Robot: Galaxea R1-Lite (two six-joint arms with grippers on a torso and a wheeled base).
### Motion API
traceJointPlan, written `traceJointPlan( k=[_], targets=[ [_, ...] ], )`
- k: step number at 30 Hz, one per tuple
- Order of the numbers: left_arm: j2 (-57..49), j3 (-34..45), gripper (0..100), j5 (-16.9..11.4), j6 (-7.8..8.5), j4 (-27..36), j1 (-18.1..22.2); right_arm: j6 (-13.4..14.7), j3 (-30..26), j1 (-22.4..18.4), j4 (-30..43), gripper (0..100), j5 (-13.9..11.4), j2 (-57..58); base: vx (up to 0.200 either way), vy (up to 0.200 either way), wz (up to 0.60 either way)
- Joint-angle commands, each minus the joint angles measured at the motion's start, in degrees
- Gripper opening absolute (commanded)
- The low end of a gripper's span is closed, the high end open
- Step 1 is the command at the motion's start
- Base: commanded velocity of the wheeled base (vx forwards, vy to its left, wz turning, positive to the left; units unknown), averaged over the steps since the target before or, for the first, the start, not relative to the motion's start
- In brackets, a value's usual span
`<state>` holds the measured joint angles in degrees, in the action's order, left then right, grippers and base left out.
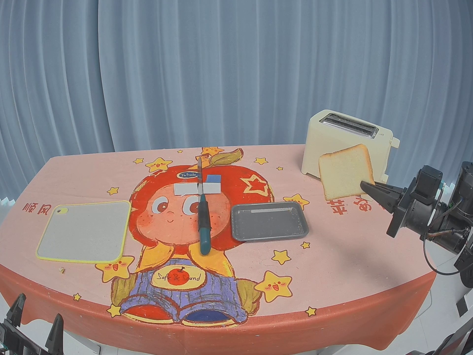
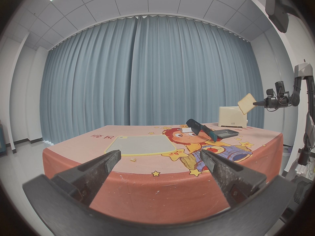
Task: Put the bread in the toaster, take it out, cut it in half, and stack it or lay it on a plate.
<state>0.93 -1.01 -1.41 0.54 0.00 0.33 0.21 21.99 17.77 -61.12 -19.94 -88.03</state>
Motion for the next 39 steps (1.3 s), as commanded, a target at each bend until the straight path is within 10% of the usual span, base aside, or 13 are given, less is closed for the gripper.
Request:
traceJointPlan(
  k=[1,21,39],
  targets=[
    [-0.3,1.0,100,0.0,-0.01,0.0,0.0,0.0,-0.1,0.1,0.0,0,0.0,0.8,0.000,0.000,0.00],
    [-0.3,1.0,100,0.1,0.08,0.0,0.0,0.1,-0.2,-0.1,0.0,0,0.0,0.0,0.000,0.000,0.00],
    [-0.3,1.0,100,0.1,-0.18,0.0,-0.1,0.1,0.0,-0.2,0.0,0,0.0,0.1,0.000,-0.200,0.00]
  ],
)
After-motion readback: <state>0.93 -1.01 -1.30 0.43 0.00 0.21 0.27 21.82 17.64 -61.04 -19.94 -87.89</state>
